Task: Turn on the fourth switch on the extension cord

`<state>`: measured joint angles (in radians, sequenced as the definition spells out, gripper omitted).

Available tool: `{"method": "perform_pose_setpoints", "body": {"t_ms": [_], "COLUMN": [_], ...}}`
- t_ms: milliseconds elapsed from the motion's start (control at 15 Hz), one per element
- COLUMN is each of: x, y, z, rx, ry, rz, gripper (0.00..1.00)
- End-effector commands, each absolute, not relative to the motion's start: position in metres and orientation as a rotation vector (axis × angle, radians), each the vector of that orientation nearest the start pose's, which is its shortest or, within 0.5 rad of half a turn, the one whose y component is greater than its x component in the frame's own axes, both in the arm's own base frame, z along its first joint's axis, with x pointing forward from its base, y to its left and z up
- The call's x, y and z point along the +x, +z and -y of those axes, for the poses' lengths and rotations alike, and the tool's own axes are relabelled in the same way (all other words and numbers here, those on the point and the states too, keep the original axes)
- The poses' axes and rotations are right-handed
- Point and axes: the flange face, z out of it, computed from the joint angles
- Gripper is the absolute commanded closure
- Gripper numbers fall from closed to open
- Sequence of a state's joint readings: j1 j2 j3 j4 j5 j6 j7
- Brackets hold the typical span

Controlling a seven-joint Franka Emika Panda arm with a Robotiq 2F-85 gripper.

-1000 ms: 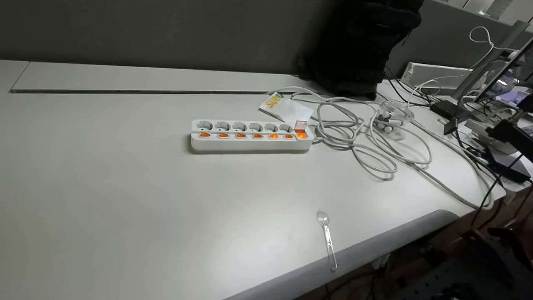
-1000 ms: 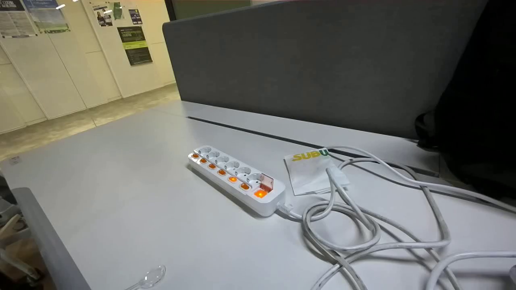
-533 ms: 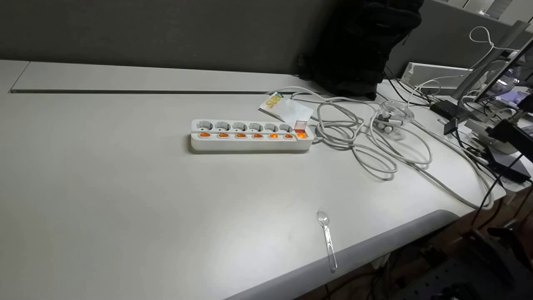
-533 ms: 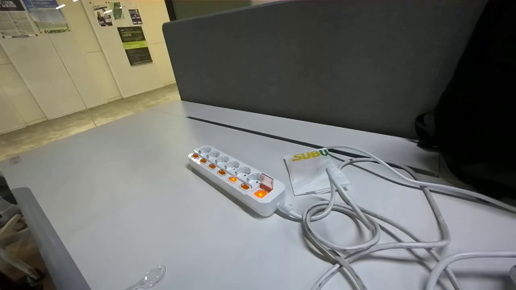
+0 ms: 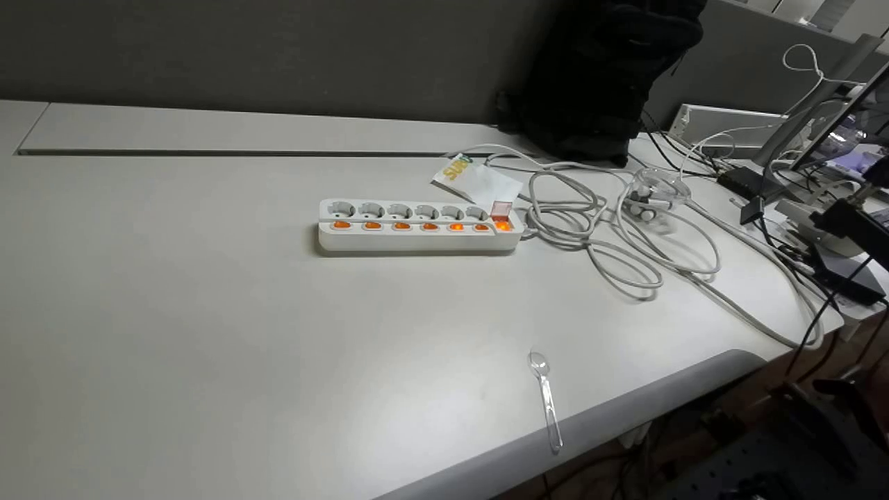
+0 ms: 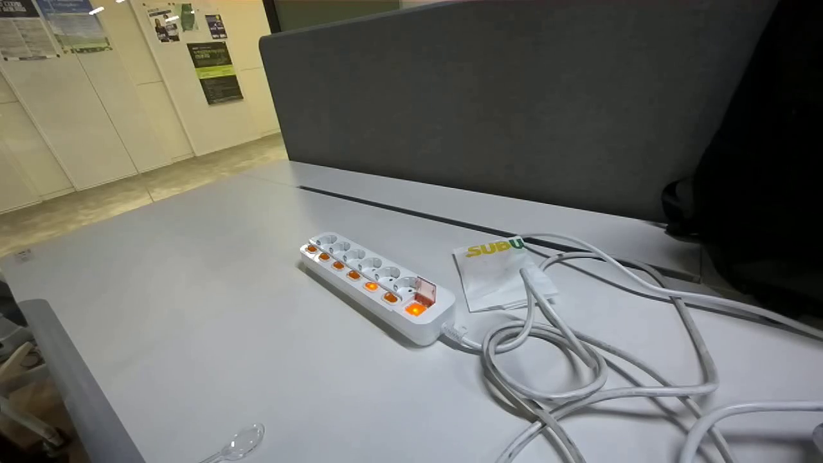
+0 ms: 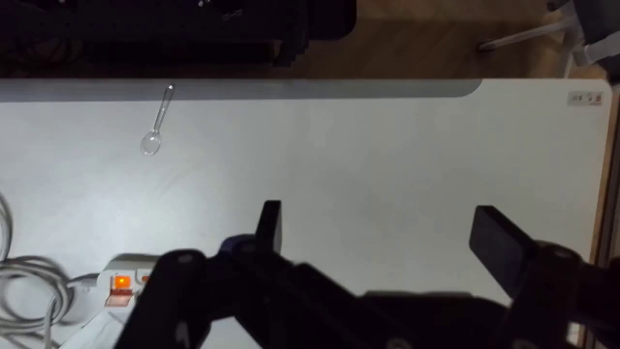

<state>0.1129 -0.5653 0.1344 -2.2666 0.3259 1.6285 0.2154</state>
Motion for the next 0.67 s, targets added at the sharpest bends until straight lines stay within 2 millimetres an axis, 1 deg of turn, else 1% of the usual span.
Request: {"method": "perform_pose_setpoints", "body": {"t_ms": [0,67,200,267,333,467,533,600], "x": [0.375,0.382,0.397,0.405,0.412,0.425,0.431,0.436], "y": [0.542,0.533,0.508,0.492,0.477,0.448,0.435,0.422], "z": [-0.121,-0.118,-0.11,-0.106,-0.102,-0.094,-0.091,-0.087], "rx": [-3.015,-3.033,-3.074,-3.089,-3.1,-3.118,-3.127,-3.126], "ry": [-0.012,-0.058,-0.123,-0.142,-0.164,-0.192,-0.212,-0.237], "rz": [-0.147,-0.176,-0.226,-0.254,-0.291,-0.372,-0.412,-0.458], "gripper": [0.0,0.0,0.0,0.25,0.27,0.4,0.49,0.55]}}
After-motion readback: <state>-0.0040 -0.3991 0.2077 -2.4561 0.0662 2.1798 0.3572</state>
